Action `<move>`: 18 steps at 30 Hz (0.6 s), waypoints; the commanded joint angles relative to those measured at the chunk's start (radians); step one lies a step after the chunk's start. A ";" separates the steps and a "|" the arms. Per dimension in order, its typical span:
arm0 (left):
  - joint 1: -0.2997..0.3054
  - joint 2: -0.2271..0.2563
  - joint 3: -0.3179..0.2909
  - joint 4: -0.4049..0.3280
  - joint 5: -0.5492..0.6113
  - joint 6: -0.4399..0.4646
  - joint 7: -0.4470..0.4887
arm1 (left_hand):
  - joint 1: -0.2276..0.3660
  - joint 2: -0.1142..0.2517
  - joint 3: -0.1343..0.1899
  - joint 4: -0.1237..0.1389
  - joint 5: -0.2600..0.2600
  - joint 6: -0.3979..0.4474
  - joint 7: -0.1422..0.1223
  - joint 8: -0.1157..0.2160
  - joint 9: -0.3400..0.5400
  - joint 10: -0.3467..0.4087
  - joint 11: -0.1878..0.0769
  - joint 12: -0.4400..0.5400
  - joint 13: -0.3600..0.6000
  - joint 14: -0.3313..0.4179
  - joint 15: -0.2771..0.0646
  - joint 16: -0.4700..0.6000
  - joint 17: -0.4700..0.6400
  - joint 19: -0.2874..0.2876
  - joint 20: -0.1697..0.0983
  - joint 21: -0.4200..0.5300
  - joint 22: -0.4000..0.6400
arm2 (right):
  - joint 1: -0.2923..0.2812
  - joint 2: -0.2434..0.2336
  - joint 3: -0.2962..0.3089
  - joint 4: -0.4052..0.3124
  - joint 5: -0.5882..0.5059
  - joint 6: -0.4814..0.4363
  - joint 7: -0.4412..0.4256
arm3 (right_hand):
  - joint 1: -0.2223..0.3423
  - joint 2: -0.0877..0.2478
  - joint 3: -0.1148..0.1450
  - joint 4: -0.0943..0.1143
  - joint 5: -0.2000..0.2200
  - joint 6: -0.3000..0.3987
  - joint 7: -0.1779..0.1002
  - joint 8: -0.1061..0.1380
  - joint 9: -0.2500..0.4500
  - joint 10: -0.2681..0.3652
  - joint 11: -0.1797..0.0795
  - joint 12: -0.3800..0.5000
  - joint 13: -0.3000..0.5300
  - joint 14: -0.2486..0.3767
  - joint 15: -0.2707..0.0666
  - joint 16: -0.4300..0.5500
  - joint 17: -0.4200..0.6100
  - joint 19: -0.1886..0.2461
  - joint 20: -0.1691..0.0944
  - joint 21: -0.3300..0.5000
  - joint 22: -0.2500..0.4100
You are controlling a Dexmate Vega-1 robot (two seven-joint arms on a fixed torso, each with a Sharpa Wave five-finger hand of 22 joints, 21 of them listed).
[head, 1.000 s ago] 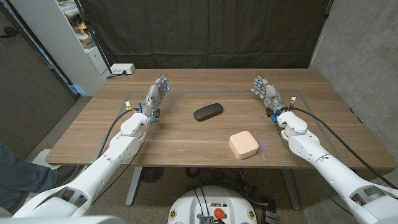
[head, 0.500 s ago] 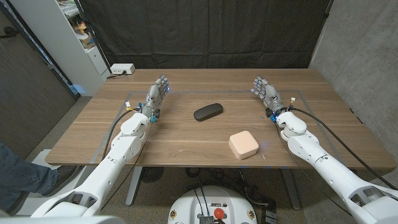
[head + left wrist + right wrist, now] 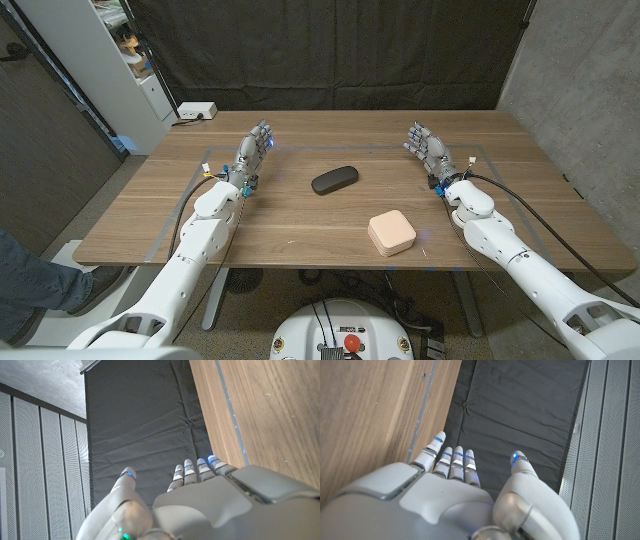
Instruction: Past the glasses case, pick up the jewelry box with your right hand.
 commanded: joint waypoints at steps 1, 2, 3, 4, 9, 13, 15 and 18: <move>-0.003 -0.027 -0.024 0.002 0.029 0.015 -0.025 | 0.009 0.005 0.007 -0.003 0.001 0.002 0.007 0.006 0.002 0.000 0.005 0.007 0.004 -0.007 0.005 0.007 0.001 -0.012 0.002 0.005 0.002 | -0.012 -0.009 0.006 -0.015 -0.002 0.012 0.001 | 0.007 0.004 0.003 -0.002 0.002 0.007 -0.005 0.006 0.005 0.006 -0.001 0.006 0.001 0.008 -0.001 0.003 0.004 0.005 0.002 0.006 0.002; -0.004 -0.028 -0.025 0.004 0.030 0.015 -0.026 | 0.009 0.005 0.007 -0.003 0.001 0.002 0.007 0.006 0.002 0.000 0.005 0.006 0.004 -0.007 0.005 0.007 0.001 -0.012 0.002 0.005 0.002 | -0.012 -0.010 0.005 -0.017 -0.005 0.015 0.002 | 0.008 0.004 0.003 -0.002 0.002 0.007 -0.005 0.006 0.005 0.006 -0.001 0.007 0.001 0.008 -0.002 0.003 0.004 0.005 0.002 0.006 0.002; -0.005 -0.028 -0.025 0.006 0.032 0.014 -0.028 | 0.009 0.006 0.007 -0.003 0.001 0.001 0.007 0.006 0.002 0.000 0.005 0.007 0.004 -0.008 0.005 0.007 0.001 -0.013 0.003 0.004 0.002 | -0.013 -0.010 0.006 -0.022 -0.003 0.011 -0.003 | 0.008 0.004 0.003 -0.002 0.002 0.007 -0.005 0.006 0.005 0.006 -0.001 0.007 0.001 0.008 -0.002 0.003 0.004 0.005 0.002 0.006 0.002; -0.007 -0.029 -0.026 0.008 0.033 0.014 -0.031 | 0.010 0.006 0.007 -0.003 0.001 0.002 0.007 0.006 0.002 0.000 0.005 0.007 0.004 -0.008 0.005 0.006 0.001 -0.014 0.003 0.004 0.002 | -0.014 -0.011 0.005 -0.025 -0.006 0.014 -0.003 | 0.008 0.004 0.002 -0.002 0.002 0.007 -0.005 0.006 0.005 0.007 -0.001 0.007 0.001 0.008 -0.001 0.003 0.004 0.005 0.002 0.006 0.002; -0.017 -0.034 -0.032 0.022 0.031 0.011 -0.042 | 0.011 0.009 0.008 -0.004 0.000 0.001 0.007 0.006 0.002 -0.001 0.006 0.006 0.004 -0.008 0.005 0.007 0.001 -0.015 0.004 0.004 0.002 | -0.020 -0.014 0.004 -0.039 -0.013 0.020 -0.006 | 0.008 0.004 0.002 -0.003 0.001 0.007 -0.005 0.006 0.005 0.005 -0.001 0.006 0.001 0.008 -0.001 0.004 0.004 0.005 0.002 0.006 0.003; -0.024 -0.031 -0.032 0.022 0.036 0.015 -0.049 | 0.012 0.010 0.009 -0.005 0.000 0.002 0.006 0.006 0.002 -0.001 0.005 0.006 0.004 -0.008 0.006 0.007 0.001 -0.015 0.004 0.004 0.002 | -0.026 -0.011 0.005 -0.048 -0.013 0.026 -0.009 | 0.008 0.004 0.002 -0.003 0.001 0.008 -0.005 0.006 0.005 0.006 -0.001 0.007 0.001 0.008 0.000 0.004 0.003 0.004 0.003 0.007 0.003; -0.026 -0.030 -0.033 0.022 0.037 0.018 -0.052 | 0.012 0.011 0.009 -0.005 -0.001 0.002 0.008 0.006 0.002 -0.002 0.005 0.006 0.004 -0.009 0.006 0.007 0.001 -0.015 0.004 0.005 0.002 | -0.028 -0.012 0.005 -0.053 -0.016 0.030 -0.008 | 0.008 0.004 0.002 -0.004 0.001 0.007 -0.006 0.006 0.005 0.006 -0.001 0.007 0.001 0.008 -0.001 0.003 0.003 0.004 0.003 0.007 0.003; -0.028 -0.030 -0.035 0.024 0.038 0.019 -0.056 | 0.013 0.012 0.009 -0.006 -0.001 0.002 0.007 0.006 0.002 0.000 0.005 0.007 0.004 -0.008 0.005 0.007 0.001 -0.016 0.005 0.005 0.002 | -0.034 -0.016 0.007 -0.069 -0.015 0.028 -0.013 | 0.008 0.004 0.001 -0.004 0.001 0.006 -0.005 0.006 0.005 0.006 -0.001 0.007 0.001 0.007 0.000 0.003 0.003 0.004 0.003 0.007 0.003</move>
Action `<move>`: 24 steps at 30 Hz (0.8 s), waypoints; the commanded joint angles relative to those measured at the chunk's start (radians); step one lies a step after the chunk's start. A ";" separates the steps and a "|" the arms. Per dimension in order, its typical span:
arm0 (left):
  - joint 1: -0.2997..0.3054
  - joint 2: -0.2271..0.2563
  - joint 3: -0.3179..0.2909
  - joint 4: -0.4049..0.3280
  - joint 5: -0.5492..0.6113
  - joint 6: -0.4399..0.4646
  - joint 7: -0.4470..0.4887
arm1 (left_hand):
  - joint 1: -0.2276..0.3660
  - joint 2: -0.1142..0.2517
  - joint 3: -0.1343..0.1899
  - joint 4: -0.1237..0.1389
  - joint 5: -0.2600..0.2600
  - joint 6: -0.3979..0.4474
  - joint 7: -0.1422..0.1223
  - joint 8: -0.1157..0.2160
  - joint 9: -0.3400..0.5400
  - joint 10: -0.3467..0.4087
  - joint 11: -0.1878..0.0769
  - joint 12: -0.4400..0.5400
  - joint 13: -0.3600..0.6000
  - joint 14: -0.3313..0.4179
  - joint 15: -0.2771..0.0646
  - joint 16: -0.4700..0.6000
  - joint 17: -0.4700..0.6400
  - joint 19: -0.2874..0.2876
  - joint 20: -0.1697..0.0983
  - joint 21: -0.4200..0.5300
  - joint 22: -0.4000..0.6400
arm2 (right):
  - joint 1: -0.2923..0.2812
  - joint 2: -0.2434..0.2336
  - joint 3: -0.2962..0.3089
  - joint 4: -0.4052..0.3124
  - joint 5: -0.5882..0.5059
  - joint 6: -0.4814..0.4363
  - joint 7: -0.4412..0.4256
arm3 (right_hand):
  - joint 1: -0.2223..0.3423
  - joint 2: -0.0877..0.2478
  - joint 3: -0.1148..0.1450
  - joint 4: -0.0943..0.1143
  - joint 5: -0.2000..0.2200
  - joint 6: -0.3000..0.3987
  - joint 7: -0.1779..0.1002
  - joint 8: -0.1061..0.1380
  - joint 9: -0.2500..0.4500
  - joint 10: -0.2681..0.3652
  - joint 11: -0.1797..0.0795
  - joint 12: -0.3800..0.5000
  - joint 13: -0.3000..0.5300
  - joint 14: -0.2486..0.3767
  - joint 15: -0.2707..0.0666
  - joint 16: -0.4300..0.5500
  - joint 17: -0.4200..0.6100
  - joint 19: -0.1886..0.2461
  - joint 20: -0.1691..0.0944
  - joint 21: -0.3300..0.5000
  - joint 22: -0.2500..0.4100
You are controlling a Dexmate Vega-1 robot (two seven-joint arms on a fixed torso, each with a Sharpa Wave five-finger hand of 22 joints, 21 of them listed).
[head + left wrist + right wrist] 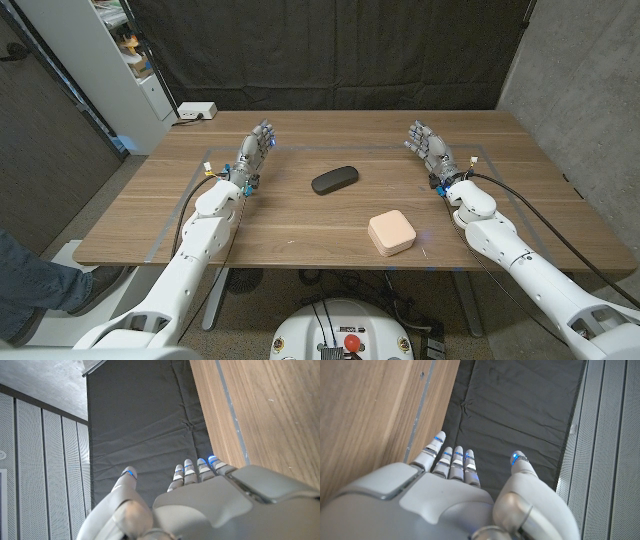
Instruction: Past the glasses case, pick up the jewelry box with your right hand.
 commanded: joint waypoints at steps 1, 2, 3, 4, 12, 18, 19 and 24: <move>-0.014 -0.003 -0.010 0.012 0.008 0.008 -0.022 | 0.006 0.005 0.005 -0.002 -0.001 0.002 0.008 0.006 0.002 -0.001 0.005 0.007 0.004 -0.009 0.006 0.007 0.002 -0.010 0.000 0.005 0.003 | -0.017 -0.009 0.001 -0.038 -0.012 0.017 -0.003 | 0.008 0.004 0.002 -0.004 0.001 0.006 -0.005 0.006 0.005 0.006 -0.001 0.007 0.001 0.008 0.000 0.004 0.004 0.004 0.003 0.007 0.003; -0.015 -0.003 -0.010 0.013 0.009 0.008 -0.024 | 0.006 0.005 0.006 -0.002 -0.001 0.002 0.007 0.006 0.002 -0.001 0.005 0.007 0.004 -0.009 0.005 0.007 0.002 -0.010 -0.001 0.005 0.003 | -0.020 -0.011 0.002 -0.046 -0.012 0.014 -0.008 | 0.008 0.004 0.002 -0.004 0.001 0.006 -0.005 0.006 0.005 0.006 -0.001 0.007 0.001 0.008 0.000 0.004 0.004 0.003 0.004 0.007 0.003; -0.015 -0.003 -0.011 0.014 0.009 0.008 -0.026 | 0.006 0.006 0.006 -0.002 -0.001 0.002 0.008 0.006 0.002 0.000 0.005 0.007 0.004 -0.009 0.006 0.007 0.002 -0.011 0.000 0.005 0.003 | -0.022 -0.013 0.002 -0.051 -0.017 0.016 -0.010 | 0.009 0.004 0.002 -0.004 0.001 0.006 -0.005 0.006 0.005 0.006 -0.001 0.007 0.001 0.008 0.000 0.004 0.004 0.003 0.003 0.007 0.003; -0.016 -0.003 -0.012 0.015 0.008 0.007 -0.027 | 0.007 0.007 0.006 -0.002 -0.002 0.002 0.008 0.006 0.002 -0.001 0.004 0.007 0.004 -0.009 0.005 0.007 0.002 -0.010 0.001 0.005 0.003 | -0.024 -0.016 0.003 -0.054 -0.020 0.019 -0.010 | 0.009 0.004 0.002 -0.004 0.000 0.006 -0.005 0.006 0.005 0.006 -0.001 0.007 0.001 0.008 0.000 0.004 0.003 0.003 0.004 0.007 0.003; -0.019 -0.004 -0.017 0.019 0.006 0.006 -0.037 | 0.009 0.010 0.007 -0.004 -0.003 0.003 0.007 0.006 0.002 0.000 0.003 0.007 0.004 -0.008 0.005 0.007 0.002 -0.013 0.004 0.005 0.003 | -0.043 -0.030 0.008 -0.090 -0.025 0.017 -0.018 | 0.011 0.004 0.002 -0.007 0.000 0.007 -0.006 0.006 0.005 0.006 -0.001 0.007 0.001 0.008 -0.001 0.003 0.003 0.002 0.004 0.007 0.003; -0.017 -0.006 -0.021 0.016 0.006 0.005 -0.037 | 0.010 0.012 0.008 -0.005 -0.004 0.003 0.008 0.006 0.003 -0.001 0.004 0.007 0.004 -0.009 0.006 0.007 0.002 -0.014 0.004 0.005 0.003 | -0.058 -0.041 0.010 -0.110 -0.037 0.032 -0.017 | 0.009 0.008 0.001 -0.004 -0.001 0.006 -0.005 0.006 0.005 0.006 -0.001 0.007 0.001 0.007 -0.001 0.005 0.004 0.001 0.005 0.007 0.003; -0.017 -0.007 -0.021 0.015 0.006 0.005 -0.037 | 0.010 0.013 0.008 -0.006 -0.004 0.004 0.007 0.006 0.003 -0.001 0.004 0.007 0.004 -0.009 0.006 0.008 0.002 -0.014 0.004 0.006 0.003 | -0.061 -0.043 0.010 -0.114 -0.040 0.035 -0.018 | 0.009 0.008 0.001 -0.004 -0.002 0.006 -0.006 0.006 0.005 0.005 -0.001 0.007 0.001 0.007 -0.001 0.005 0.004 0.001 0.005 0.007 0.003; -0.016 -0.006 -0.020 0.008 0.008 0.005 -0.037 | 0.011 0.014 0.008 -0.006 -0.005 0.003 0.008 0.006 0.003 0.000 0.003 0.008 0.004 -0.009 0.005 0.008 0.002 -0.014 0.004 0.006 0.003 | -0.080 -0.053 0.015 -0.136 -0.048 0.045 -0.023 | 0.010 0.009 0.000 -0.005 -0.002 0.006 -0.006 0.006 0.005 0.006 -0.001 0.007 0.001 0.007 0.000 0.005 0.004 0.000 0.005 0.007 0.003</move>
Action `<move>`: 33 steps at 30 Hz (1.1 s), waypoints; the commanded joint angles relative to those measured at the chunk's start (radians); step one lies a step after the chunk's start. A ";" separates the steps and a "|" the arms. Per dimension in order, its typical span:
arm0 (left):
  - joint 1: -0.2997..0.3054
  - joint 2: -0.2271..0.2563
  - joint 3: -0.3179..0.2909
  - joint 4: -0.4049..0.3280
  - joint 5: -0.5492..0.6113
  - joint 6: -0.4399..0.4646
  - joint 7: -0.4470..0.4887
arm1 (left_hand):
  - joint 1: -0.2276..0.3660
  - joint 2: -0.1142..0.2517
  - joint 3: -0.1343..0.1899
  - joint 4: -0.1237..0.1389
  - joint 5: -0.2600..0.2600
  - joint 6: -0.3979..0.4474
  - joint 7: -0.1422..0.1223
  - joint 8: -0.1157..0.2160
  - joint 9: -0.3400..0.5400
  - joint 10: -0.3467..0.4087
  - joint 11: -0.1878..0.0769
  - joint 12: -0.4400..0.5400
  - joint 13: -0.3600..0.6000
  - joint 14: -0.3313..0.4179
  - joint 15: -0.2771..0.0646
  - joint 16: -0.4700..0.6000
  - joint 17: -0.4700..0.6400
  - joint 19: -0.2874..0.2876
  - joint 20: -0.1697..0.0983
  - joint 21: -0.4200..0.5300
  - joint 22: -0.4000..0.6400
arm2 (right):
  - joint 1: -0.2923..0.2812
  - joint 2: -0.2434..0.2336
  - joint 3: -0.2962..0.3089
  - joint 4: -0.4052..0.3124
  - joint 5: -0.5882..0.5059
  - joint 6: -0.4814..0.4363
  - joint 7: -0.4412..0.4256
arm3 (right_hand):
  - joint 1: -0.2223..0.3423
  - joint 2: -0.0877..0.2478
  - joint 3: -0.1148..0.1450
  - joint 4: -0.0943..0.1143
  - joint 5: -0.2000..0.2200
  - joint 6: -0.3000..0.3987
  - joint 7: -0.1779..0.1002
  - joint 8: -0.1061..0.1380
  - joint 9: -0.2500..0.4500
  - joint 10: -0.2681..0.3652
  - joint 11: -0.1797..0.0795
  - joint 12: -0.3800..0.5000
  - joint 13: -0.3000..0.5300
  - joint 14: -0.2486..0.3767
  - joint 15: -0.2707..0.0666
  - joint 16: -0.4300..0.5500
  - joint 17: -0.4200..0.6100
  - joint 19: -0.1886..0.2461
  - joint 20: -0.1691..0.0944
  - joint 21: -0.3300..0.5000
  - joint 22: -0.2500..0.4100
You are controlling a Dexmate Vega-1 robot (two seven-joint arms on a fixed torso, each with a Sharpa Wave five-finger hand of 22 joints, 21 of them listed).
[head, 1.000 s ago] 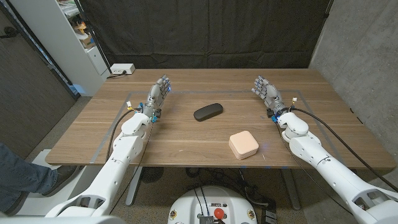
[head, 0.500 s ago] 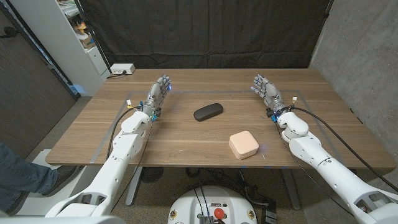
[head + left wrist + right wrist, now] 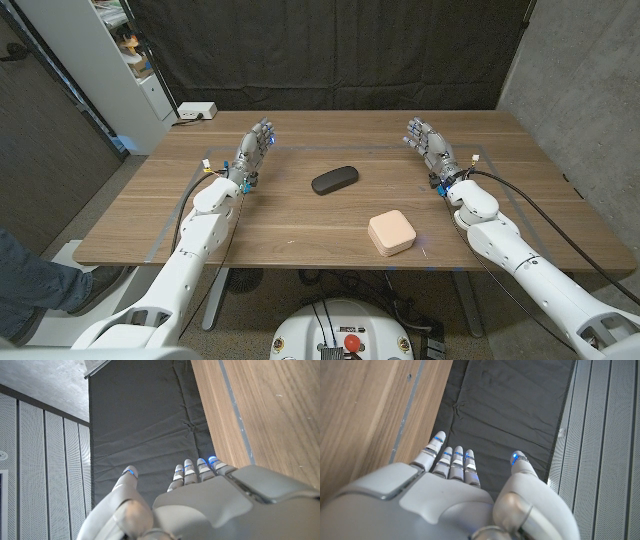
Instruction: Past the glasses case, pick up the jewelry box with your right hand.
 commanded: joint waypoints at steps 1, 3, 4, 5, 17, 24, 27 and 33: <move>-0.001 -0.002 -0.002 -0.009 0.003 0.000 -0.004 | 0.006 0.010 0.004 -0.003 0.000 0.000 0.004 0.006 0.003 -0.001 0.003 0.007 0.004 -0.009 0.005 0.004 0.002 -0.009 -0.001 0.006 0.003 | -0.036 -0.022 0.009 -0.047 -0.018 0.021 -0.009 | 0.004 0.003 0.000 -0.005 -0.002 0.006 -0.005 0.006 0.005 0.006 -0.001 0.007 0.002 0.007 -0.001 0.005 0.004 0.000 0.005 0.003 0.003; -0.001 -0.001 -0.001 -0.012 0.004 0.002 -0.004 | 0.007 0.011 0.005 -0.003 0.000 0.000 0.004 0.006 0.003 0.000 0.002 0.008 0.004 -0.009 0.005 0.004 0.002 -0.009 -0.001 0.006 0.003 | -0.042 -0.024 0.012 -0.052 -0.017 0.023 -0.010 | 0.005 0.002 -0.001 -0.006 -0.002 0.006 -0.005 0.006 0.005 0.006 0.000 0.007 0.002 0.007 0.000 0.005 0.004 0.000 0.005 0.003 0.003; 0.000 -0.001 0.000 -0.013 0.005 0.002 -0.003 | 0.008 0.011 0.005 -0.004 0.000 0.000 0.004 0.006 0.003 -0.001 0.004 0.007 0.004 -0.008 0.005 0.004 0.002 -0.009 -0.001 0.006 0.003 | -0.043 -0.025 0.013 -0.053 -0.018 0.026 -0.010 | 0.006 0.002 -0.001 -0.007 -0.003 0.006 -0.005 0.006 0.005 0.006 -0.001 0.008 0.002 0.007 -0.001 0.005 0.004 0.000 0.005 0.003 0.003; 0.000 -0.002 0.000 -0.015 0.005 0.002 -0.002 | 0.008 0.011 0.005 -0.004 -0.001 0.000 0.004 0.006 0.003 -0.001 0.004 0.008 0.004 -0.008 0.005 0.004 0.002 -0.009 -0.001 0.006 0.003 | -0.045 -0.025 0.014 -0.052 -0.018 0.030 -0.008 | 0.006 0.002 -0.001 -0.007 -0.003 0.006 -0.006 0.006 0.005 0.006 -0.001 0.007 0.002 0.007 -0.001 0.005 0.004 0.000 0.005 0.003 0.003; 0.008 -0.002 0.012 -0.033 0.011 0.008 0.008 | 0.011 0.015 0.006 -0.007 -0.002 0.003 0.002 0.007 0.003 -0.001 0.002 0.008 0.004 -0.009 0.005 0.004 0.001 -0.010 0.000 0.007 0.003 | -0.066 -0.036 0.030 -0.062 -0.015 0.063 0.005 | 0.009 0.000 -0.004 -0.011 -0.005 0.007 -0.006 0.006 0.005 0.005 -0.001 0.008 0.002 0.006 -0.001 0.005 0.003 -0.001 0.005 0.004 0.003; 0.019 -0.002 0.018 -0.056 0.013 0.013 0.018 | 0.012 0.017 0.007 -0.008 -0.003 0.002 0.002 0.006 0.003 0.000 0.000 0.008 0.004 -0.009 0.005 0.004 0.001 -0.012 0.003 0.006 0.003 | -0.079 -0.044 0.040 -0.069 -0.007 0.083 0.019 | 0.010 0.000 -0.005 -0.012 -0.006 0.008 -0.007 0.006 0.005 0.006 -0.002 0.008 0.002 0.007 -0.001 0.005 0.003 -0.001 0.006 0.004 0.003; 0.025 0.000 0.021 -0.069 0.016 0.016 0.025 | 0.013 0.018 0.007 -0.009 -0.004 0.002 0.002 0.006 0.003 0.000 0.003 0.008 0.004 -0.009 0.005 0.004 0.001 -0.012 0.003 0.007 0.003 | -0.084 -0.048 0.045 -0.071 -0.006 0.094 0.027 | 0.011 0.000 -0.005 -0.012 -0.006 0.008 -0.008 0.006 0.005 0.006 -0.003 0.008 0.002 0.007 0.000 0.005 0.003 -0.001 0.006 0.004 0.003; 0.035 0.004 0.025 -0.090 0.016 0.022 0.034 | 0.014 0.019 0.007 -0.010 -0.004 0.001 0.003 0.006 0.003 -0.002 0.002 0.008 0.004 -0.009 0.006 0.004 0.001 -0.013 0.003 0.007 0.003 | -0.099 -0.058 0.055 -0.084 -0.005 0.109 0.034 | 0.011 0.001 -0.006 -0.013 -0.007 0.008 -0.009 0.006 0.005 0.006 -0.002 0.008 0.002 0.007 -0.002 0.006 0.003 -0.002 0.006 0.004 0.003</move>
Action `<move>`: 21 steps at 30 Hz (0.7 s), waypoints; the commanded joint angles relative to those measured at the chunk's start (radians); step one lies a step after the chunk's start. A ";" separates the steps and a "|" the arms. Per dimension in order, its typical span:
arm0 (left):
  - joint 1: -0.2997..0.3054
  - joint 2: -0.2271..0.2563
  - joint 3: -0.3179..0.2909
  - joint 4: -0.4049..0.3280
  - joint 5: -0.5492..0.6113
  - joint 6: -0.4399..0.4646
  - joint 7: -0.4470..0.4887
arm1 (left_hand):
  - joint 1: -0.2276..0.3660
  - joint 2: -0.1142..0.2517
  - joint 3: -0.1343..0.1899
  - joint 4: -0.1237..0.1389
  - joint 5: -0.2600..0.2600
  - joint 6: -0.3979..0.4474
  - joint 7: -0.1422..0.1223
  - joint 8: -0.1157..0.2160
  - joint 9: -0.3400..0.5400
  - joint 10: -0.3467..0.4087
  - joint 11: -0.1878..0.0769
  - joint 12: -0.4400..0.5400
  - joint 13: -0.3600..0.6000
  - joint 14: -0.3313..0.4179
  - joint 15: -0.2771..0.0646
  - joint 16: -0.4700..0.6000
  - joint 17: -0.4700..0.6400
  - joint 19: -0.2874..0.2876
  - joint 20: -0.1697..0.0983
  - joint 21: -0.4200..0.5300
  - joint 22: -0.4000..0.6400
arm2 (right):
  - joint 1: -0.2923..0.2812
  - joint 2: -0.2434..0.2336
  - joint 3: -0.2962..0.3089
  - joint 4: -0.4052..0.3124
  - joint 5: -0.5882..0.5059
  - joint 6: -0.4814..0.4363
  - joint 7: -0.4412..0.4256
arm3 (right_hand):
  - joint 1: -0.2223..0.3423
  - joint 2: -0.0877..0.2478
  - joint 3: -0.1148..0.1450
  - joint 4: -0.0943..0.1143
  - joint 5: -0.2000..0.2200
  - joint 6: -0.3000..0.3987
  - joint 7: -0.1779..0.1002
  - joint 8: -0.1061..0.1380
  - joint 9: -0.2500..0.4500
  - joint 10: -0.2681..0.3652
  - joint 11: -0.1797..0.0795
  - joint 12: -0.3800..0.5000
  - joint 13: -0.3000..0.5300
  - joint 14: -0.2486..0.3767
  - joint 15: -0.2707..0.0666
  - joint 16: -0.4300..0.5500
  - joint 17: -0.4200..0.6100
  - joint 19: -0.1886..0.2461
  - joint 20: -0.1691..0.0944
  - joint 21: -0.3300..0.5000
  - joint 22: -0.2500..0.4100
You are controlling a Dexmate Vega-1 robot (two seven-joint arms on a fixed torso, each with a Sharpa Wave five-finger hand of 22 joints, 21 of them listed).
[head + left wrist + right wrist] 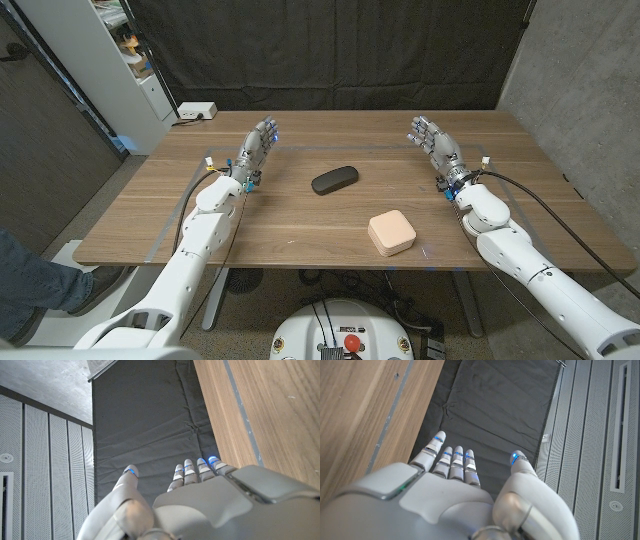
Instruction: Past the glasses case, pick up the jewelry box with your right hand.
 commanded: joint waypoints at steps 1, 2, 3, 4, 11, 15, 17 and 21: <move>0.019 0.006 0.010 -0.040 0.004 0.010 0.020 | 0.006 0.011 0.003 -0.006 -0.005 0.002 0.002 0.006 0.003 -0.001 0.002 0.008 0.004 -0.009 0.006 0.004 0.002 -0.008 -0.001 0.007 0.003 | -0.031 -0.020 0.022 -0.022 0.007 0.035 0.020 | 0.011 0.001 0.002 -0.004 -0.007 0.002 -0.004 0.006 0.005 0.006 -0.002 0.008 0.002 0.007 -0.002 0.006 0.003 -0.002 0.006 0.004 0.003; 0.020 0.007 0.011 -0.042 0.004 0.011 0.021 | 0.006 0.011 0.003 -0.006 -0.005 0.003 0.002 0.006 0.003 0.000 0.004 0.008 0.004 -0.009 0.005 0.004 0.002 -0.007 -0.002 0.007 0.003 | -0.033 -0.021 0.023 -0.022 0.006 0.039 0.023 | 0.012 0.001 0.002 -0.004 -0.007 0.002 -0.004 0.006 0.005 0.007 -0.003 0.008 0.002 0.007 -0.001 0.006 0.003 -0.002 0.006 0.005 0.003; 0.021 0.008 0.012 -0.044 0.003 0.012 0.021 | 0.006 0.012 0.003 -0.007 -0.005 0.003 0.002 0.006 0.003 0.000 0.003 0.008 0.004 -0.009 0.006 0.004 0.002 -0.008 -0.001 0.007 0.003 | -0.035 -0.022 0.024 -0.024 0.006 0.041 0.023 | 0.012 0.001 0.002 -0.005 -0.007 0.003 -0.004 0.006 0.005 0.007 -0.002 0.008 0.002 0.007 -0.001 0.006 0.003 -0.002 0.006 0.004 0.003; 0.022 0.008 0.012 -0.045 0.003 0.012 0.021 | 0.007 0.012 0.003 -0.007 -0.005 0.003 0.002 0.006 0.003 0.000 0.003 0.008 0.004 -0.009 0.006 0.004 0.002 -0.008 -0.001 0.007 0.003 | -0.038 -0.023 0.025 -0.024 0.006 0.044 0.024 | 0.012 0.002 0.002 -0.005 -0.007 0.002 -0.004 0.006 0.005 0.007 -0.006 0.008 0.002 0.007 -0.001 0.006 0.003 -0.002 0.007 0.005 0.003; 0.024 0.012 0.015 -0.050 0.001 0.013 0.023 | 0.007 0.013 0.003 -0.008 -0.006 0.003 0.003 0.006 0.003 0.000 0.001 0.009 0.004 -0.009 0.006 0.005 0.002 -0.008 -0.001 0.007 0.003 | -0.050 -0.025 0.031 -0.034 0.011 0.053 0.028 | 0.013 0.001 0.001 -0.005 -0.008 0.003 -0.004 0.007 0.005 0.008 -0.006 0.009 0.002 0.008 -0.002 0.006 0.003 -0.002 0.007 0.005 0.003; 0.025 0.015 0.018 -0.054 0.001 0.018 0.023 | 0.008 0.013 0.003 -0.009 -0.006 0.004 0.003 0.006 0.003 0.000 0.003 0.008 0.004 -0.009 0.006 0.005 0.002 -0.008 -0.001 0.008 0.003 | -0.053 -0.026 0.032 -0.034 0.009 0.065 0.034 | 0.013 0.000 0.001 -0.006 -0.008 0.004 -0.004 0.007 0.005 0.008 -0.005 0.009 0.002 0.009 -0.003 0.007 0.003 -0.001 0.006 0.005 0.003; 0.026 0.016 0.019 -0.057 0.002 0.019 0.024 | 0.008 0.013 0.003 -0.009 -0.007 0.004 0.003 0.006 0.003 0.000 0.003 0.009 0.004 -0.009 0.006 0.005 0.002 -0.008 -0.001 0.008 0.003 | -0.055 -0.027 0.034 -0.037 0.009 0.068 0.035 | 0.015 0.000 0.001 -0.007 -0.008 0.004 -0.005 0.007 0.005 0.008 -0.006 0.009 0.002 0.009 -0.003 0.006 0.002 -0.001 0.007 0.005 0.003; 0.028 0.018 0.020 -0.065 0.001 0.022 0.026 | 0.009 0.014 0.003 -0.010 -0.007 0.005 0.004 0.006 0.003 0.000 0.003 0.009 0.004 -0.009 0.005 0.005 0.002 -0.009 -0.001 0.008 0.003 | -0.059 -0.026 0.037 -0.039 0.012 0.073 0.037 | 0.015 0.000 0.001 -0.008 -0.008 0.004 -0.005 0.007 0.005 0.008 -0.006 0.009 0.002 0.009 -0.003 0.006 0.002 -0.001 0.007 0.005 0.003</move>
